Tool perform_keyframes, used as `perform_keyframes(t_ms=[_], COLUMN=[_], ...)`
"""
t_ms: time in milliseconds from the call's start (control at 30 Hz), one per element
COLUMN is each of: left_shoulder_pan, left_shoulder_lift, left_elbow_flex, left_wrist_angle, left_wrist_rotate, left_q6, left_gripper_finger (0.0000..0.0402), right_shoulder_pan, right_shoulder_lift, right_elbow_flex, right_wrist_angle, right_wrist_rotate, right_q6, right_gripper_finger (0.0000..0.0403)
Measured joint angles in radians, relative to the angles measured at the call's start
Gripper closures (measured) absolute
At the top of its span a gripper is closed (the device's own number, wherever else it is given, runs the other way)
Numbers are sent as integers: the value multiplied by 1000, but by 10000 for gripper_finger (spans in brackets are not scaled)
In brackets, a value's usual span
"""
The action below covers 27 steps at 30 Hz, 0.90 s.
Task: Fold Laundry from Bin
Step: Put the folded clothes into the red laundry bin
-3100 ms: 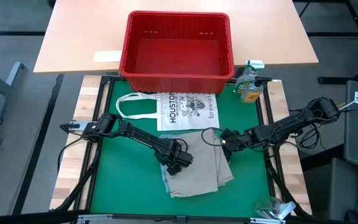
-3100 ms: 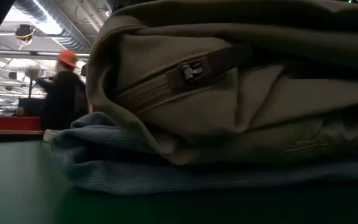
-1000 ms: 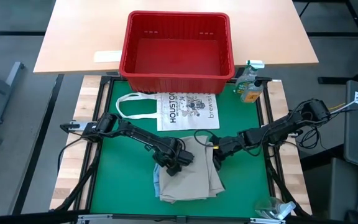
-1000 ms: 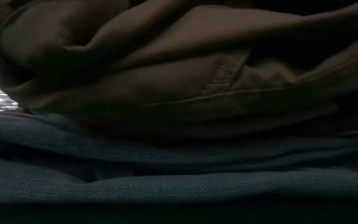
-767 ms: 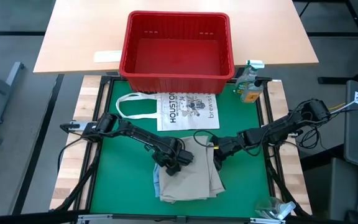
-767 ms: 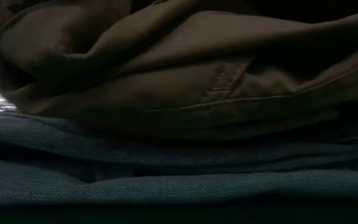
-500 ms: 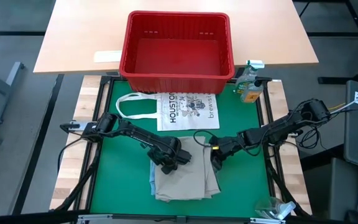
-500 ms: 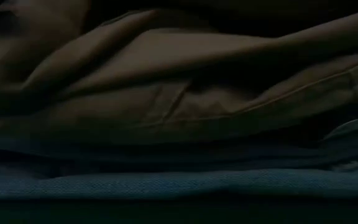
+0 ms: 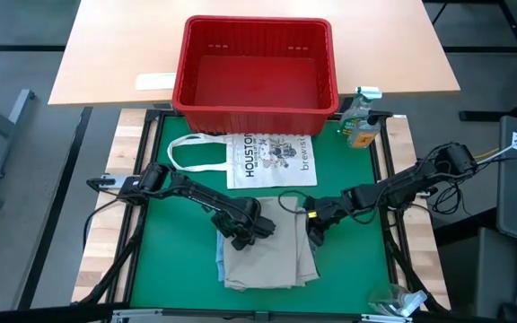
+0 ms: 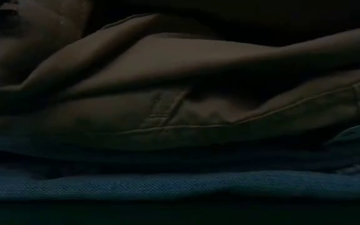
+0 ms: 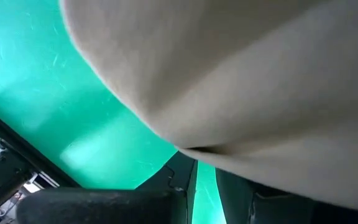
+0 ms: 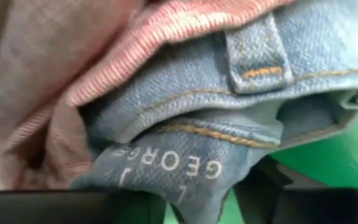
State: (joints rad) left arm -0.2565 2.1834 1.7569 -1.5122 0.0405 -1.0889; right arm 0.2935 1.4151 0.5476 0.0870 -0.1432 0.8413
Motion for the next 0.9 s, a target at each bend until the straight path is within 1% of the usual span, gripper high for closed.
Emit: perform_keyframes(t_ms=[133,267,333,467,600,767,833,900], left_shoulder_pan=[0,0,0,0,0,0,0,0], left_shoulder_lift=[0,0,0,0,0,0,0,0], left_elbow_flex=[0,0,0,0,0,0,-1,-1], left_wrist_angle=[6,19,20,25,36,38,39,40], left_wrist_rotate=[-1,-3,-3,-4,-4,-3,-3,-3], left_q6=[-1,-2,-3,-4,-4,-4,-4,-4], left_gripper_finger=[349,349,349,349,349,349,349,349], right_shoulder_pan=[-17,-76,-107,-138,-137,-139,-138,-137], right_shoulder_lift=[0,0,0,-3,-3,-6,-12,-25], right_elbow_flex=[-1,-1,-1,4,3,3,20,50], right_wrist_angle=[-59,-172,-247,-342,-383,-409,-468,-579], right_wrist_rotate=[-9,-90,-121,-130,-131,-178,-193,-202], right_q6=[-68,-83,-88,-121,-147,-154,-159,-177], right_gripper_finger=[220,202,201,204,205,205,205,205])
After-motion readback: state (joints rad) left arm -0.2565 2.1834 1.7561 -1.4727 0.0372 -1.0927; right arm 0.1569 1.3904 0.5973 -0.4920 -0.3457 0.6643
